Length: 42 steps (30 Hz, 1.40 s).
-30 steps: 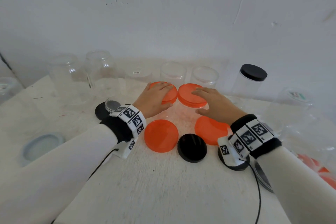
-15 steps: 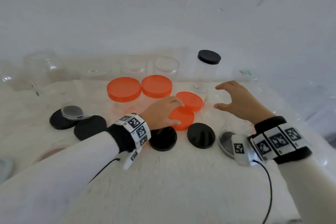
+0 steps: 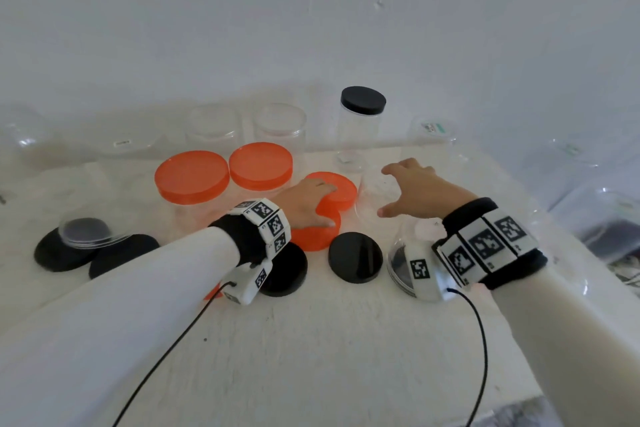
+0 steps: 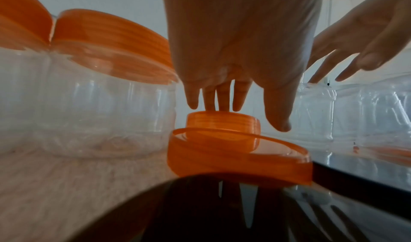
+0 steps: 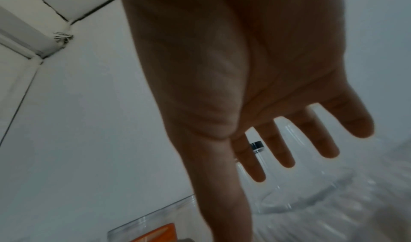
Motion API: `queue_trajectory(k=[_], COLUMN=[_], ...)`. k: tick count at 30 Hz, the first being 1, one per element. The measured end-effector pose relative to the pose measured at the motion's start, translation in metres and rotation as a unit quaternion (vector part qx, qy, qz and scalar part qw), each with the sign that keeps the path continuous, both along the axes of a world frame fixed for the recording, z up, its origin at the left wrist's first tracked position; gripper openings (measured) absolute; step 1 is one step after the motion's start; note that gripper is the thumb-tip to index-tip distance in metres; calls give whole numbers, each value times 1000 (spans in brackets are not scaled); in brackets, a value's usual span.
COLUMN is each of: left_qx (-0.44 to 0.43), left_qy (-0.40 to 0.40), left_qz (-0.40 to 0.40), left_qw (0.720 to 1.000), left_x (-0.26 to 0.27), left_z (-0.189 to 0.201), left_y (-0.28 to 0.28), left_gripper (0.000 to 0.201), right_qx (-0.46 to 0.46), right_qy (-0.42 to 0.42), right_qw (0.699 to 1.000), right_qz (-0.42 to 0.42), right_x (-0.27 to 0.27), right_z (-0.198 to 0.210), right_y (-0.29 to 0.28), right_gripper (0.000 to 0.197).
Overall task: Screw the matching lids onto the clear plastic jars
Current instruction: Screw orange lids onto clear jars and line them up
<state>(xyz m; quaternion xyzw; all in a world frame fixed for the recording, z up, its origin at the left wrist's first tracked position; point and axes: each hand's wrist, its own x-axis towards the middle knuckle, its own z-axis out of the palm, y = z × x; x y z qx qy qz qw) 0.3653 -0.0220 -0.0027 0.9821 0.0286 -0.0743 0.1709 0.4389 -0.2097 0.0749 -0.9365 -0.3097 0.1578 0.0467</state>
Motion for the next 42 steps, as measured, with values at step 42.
queue_trajectory(k=[42], left_qx=[-36], left_qy=[-135], left_qz=[24], left_qw=[990], left_x=[-47], left_z=[38], left_y=[19], left_gripper=[114], right_qx=[-207], right_qy=[-79], right_qw=[965], right_qz=[142], right_x=[41], right_z=[16], right_y=[41], right_gripper=[93])
